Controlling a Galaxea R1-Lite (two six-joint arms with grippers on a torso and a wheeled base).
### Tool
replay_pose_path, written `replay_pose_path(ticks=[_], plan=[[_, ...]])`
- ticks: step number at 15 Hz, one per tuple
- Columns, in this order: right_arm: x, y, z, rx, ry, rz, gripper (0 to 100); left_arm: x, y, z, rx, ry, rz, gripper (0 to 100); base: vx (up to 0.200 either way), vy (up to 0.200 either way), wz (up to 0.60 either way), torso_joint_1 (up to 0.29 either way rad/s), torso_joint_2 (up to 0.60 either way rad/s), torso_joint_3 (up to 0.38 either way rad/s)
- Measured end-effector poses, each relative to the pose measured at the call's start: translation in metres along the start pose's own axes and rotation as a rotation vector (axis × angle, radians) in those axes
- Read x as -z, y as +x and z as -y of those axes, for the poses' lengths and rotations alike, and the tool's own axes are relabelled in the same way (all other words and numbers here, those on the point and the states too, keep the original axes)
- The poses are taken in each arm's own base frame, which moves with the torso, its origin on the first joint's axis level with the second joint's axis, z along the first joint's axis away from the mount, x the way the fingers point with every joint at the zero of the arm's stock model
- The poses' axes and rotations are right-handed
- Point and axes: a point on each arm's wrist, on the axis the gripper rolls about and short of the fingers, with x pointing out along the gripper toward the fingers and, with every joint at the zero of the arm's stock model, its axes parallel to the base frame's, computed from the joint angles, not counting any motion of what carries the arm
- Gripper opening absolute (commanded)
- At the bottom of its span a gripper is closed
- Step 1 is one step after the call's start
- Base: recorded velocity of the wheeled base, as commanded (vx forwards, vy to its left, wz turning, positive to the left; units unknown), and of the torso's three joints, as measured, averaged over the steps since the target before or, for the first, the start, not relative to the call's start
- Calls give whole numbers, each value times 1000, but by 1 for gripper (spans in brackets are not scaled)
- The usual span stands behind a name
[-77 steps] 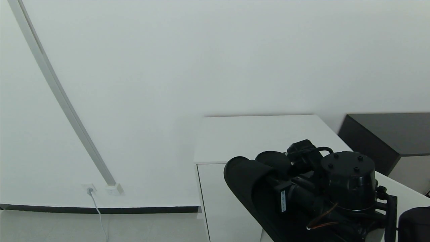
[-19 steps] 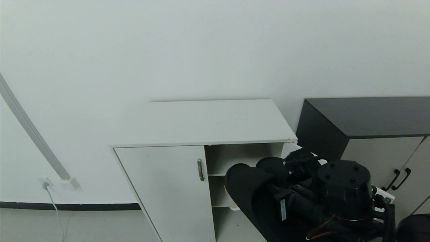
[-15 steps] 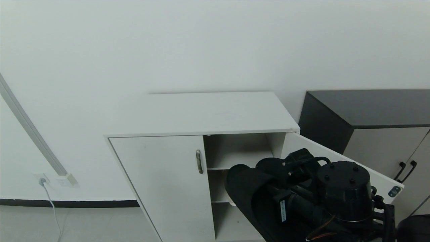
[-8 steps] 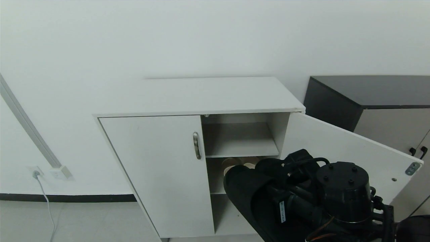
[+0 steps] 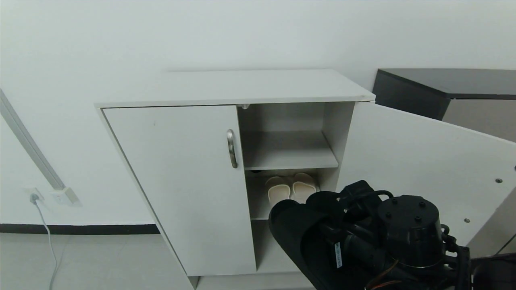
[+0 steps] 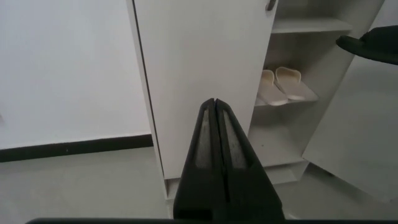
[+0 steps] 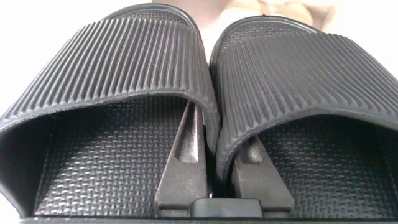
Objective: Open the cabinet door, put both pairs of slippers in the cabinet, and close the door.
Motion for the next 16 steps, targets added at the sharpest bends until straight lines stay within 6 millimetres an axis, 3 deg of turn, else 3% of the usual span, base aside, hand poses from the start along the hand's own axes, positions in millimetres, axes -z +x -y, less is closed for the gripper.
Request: replay_pose_path(ticks=[5,16], plan=[[1,1,0,1,-1,-4,0,0,0,0,-3,-1,0,0,0,0,0,-40,424,374],[12,12,-2,21,-3,40,0,0,0,0,0,4,1,0,0,0,0,0,37,32]])
